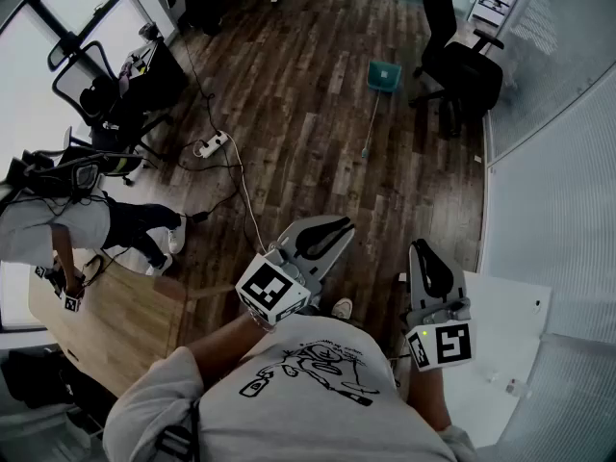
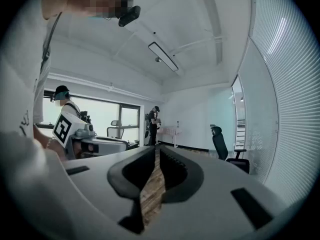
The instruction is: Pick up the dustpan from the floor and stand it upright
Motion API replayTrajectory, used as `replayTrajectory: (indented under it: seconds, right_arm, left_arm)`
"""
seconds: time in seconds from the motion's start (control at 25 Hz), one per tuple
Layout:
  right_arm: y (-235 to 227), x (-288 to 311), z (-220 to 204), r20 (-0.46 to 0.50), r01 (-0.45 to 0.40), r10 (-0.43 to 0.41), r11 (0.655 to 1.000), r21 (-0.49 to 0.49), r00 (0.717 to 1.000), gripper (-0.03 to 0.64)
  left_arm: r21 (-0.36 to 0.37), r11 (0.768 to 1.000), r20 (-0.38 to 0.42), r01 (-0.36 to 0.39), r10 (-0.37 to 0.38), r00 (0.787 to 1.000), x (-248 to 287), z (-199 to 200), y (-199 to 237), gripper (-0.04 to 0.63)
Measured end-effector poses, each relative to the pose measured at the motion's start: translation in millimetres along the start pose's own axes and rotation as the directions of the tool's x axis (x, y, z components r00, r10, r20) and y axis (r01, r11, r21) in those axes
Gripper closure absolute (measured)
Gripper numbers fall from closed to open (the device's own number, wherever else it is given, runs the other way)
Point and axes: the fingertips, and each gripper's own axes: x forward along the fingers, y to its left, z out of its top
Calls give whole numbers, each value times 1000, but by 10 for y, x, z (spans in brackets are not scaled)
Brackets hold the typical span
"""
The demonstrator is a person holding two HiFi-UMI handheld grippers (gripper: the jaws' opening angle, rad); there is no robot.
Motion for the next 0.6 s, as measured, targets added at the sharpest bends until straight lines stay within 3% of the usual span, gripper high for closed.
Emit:
replayTrajectory:
  seconds: [0.28,0.6]
  right_arm:
    - [322,237,55,-5,-11,11,1000,-12,1000,591]
    - [655,439,153,38,45,-46,999,9,998,591]
  left_arm:
    - [-22,1000,-2,4,-4,1000,-250,-7,225,561]
    - [-27,999,24,19,-18,1000,-576,29,504,561]
